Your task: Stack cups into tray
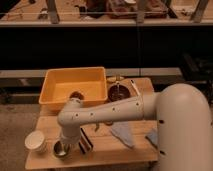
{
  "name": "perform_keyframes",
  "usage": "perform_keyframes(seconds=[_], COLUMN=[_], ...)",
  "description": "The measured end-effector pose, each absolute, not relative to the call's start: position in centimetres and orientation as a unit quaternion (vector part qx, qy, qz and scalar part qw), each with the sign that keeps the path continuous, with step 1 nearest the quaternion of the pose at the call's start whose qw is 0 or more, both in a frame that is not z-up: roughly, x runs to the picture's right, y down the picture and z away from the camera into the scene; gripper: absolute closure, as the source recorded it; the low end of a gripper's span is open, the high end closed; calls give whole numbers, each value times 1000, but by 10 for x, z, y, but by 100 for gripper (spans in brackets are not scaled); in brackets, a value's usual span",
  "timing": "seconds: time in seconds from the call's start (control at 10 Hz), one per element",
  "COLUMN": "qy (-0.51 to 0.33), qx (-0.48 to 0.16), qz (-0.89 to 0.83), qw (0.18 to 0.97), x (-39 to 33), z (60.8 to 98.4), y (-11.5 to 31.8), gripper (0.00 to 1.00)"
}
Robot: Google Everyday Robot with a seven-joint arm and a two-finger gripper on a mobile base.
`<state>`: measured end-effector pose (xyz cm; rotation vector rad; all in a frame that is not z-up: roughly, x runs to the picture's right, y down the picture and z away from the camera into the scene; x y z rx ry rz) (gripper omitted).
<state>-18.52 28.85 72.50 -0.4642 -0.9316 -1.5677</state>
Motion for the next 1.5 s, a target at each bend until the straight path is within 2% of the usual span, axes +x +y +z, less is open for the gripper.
perform_keyframes(seconds=[0.1,0.4,0.6,0.9,1.2,1.5], qy=[-396,-392,-395,-379,-362,-394], qx=[-202,-203,-189,-150,-89,-41], qz=[-673,-673,-658,-662,-661,-649], qw=[591,593,613,629,651,650], x=[-185,-185,-184,-196,-223,-262], z=[725,724,719,695,680,683], y=[288,287,271,221,147,125], gripper=[99,100,100,100,100,100])
